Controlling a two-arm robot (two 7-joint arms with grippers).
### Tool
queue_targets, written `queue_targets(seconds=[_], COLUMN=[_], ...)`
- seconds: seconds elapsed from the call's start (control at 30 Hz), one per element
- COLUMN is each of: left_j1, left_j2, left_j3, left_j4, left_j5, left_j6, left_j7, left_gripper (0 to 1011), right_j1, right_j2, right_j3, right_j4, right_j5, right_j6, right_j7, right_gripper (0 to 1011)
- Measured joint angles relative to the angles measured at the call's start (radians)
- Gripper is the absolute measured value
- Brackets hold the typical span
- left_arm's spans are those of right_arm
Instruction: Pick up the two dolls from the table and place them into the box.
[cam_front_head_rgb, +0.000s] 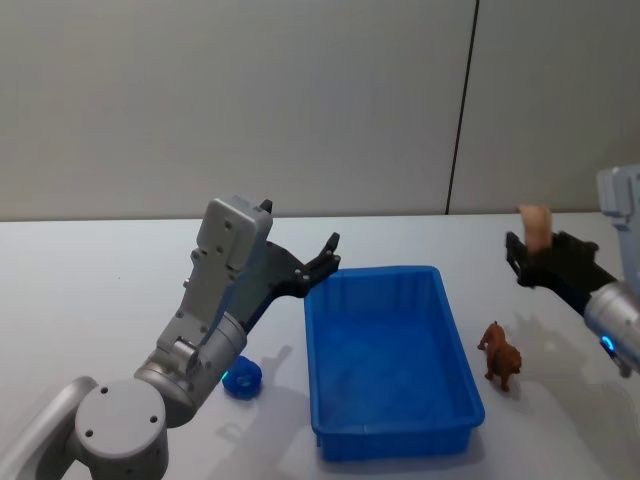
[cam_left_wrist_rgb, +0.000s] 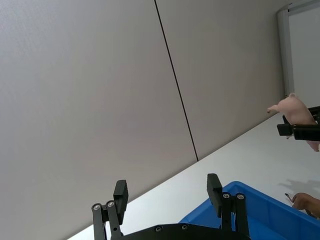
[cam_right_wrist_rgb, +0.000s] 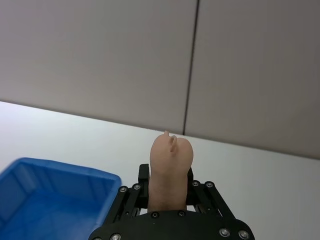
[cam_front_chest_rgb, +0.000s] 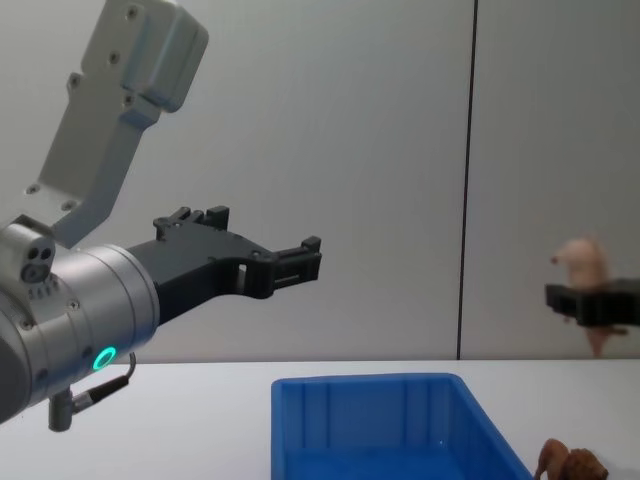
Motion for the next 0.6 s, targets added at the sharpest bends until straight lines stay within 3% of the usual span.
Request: queue_targets(seconds=[0.33,0.6], left_j1=[0.0,0.0], left_j2=[0.0,0.0], left_j3=[0.0,0.0], left_j4=[0.0,0.0], left_j5=[0.0,0.0], left_j6=[0.0,0.0], left_j7=[0.0,0.0], left_gripper=[1001,1001], right_j1=[0.036,0.065], right_j2=[-0.019,-0.04], right_j3=[-0.017,-0.035], right_j4=[-0.014,-0.002], right_j5=[0.024,0.055], right_j6=[-0.017,0.022], right_j7=[0.123,0.214], right_gripper=[362,362])
